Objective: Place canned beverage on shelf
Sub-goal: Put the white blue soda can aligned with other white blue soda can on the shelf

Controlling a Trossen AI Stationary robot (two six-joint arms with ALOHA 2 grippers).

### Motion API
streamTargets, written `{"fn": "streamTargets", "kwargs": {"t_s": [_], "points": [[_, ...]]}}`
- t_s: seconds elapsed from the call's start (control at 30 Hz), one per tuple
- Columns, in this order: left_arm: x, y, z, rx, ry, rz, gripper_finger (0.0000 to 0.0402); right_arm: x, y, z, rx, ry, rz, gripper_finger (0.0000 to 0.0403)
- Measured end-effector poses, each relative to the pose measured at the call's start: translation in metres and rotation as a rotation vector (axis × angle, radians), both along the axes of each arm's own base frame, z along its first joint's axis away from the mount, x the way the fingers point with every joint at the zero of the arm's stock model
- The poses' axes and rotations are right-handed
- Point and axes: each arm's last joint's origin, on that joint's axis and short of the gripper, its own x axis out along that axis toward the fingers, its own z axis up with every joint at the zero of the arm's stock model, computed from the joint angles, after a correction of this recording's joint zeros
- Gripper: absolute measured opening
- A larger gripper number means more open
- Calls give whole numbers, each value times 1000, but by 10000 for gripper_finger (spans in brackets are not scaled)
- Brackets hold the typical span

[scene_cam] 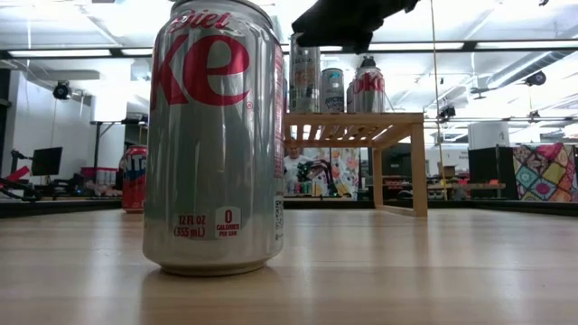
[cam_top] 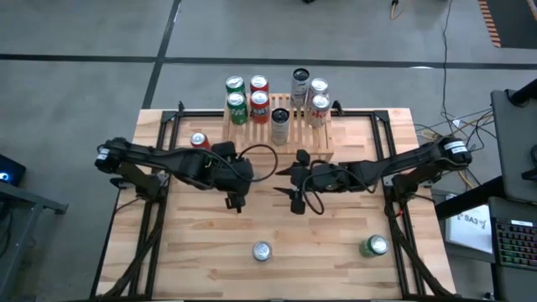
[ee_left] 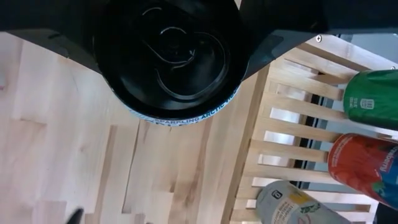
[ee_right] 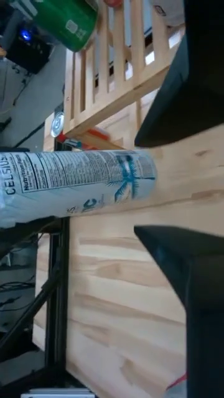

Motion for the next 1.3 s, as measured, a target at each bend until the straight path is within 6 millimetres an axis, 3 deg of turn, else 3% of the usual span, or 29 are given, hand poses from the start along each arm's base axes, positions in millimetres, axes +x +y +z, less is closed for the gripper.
{"fn": "streamTargets", "kwargs": {"t_s": [0.27, 0.53, 0.83, 0.93, 1.1, 1.23, 1.3], "points": [[5, -2, 3, -30, -58, -27, 237, 22, 2, 0, -59, -9, 13, 309], [8, -3, 4, -39, -84, -46, 237, 45, 2, 3, -101, 22, -55, 344], [10, -4, 6, -47, -103, -62, 237, 67, 4, -1, -112, 46, -45, 339], [10, -4, 5, -47, -101, -63, 237, 69, 4, 1, -97, 53, -59, 311], [10, -4, 5, -41, -97, -71, 237, 68, 0, 3, -75, 48, -70, 223], [10, -4, 6, -34, -97, -79, 238, 68, 0, 3, -79, 48, -70, 217], [10, -4, 6, -31, -95, -85, 263, 68, 0, 3, -77, 49, -72, 217]]}}
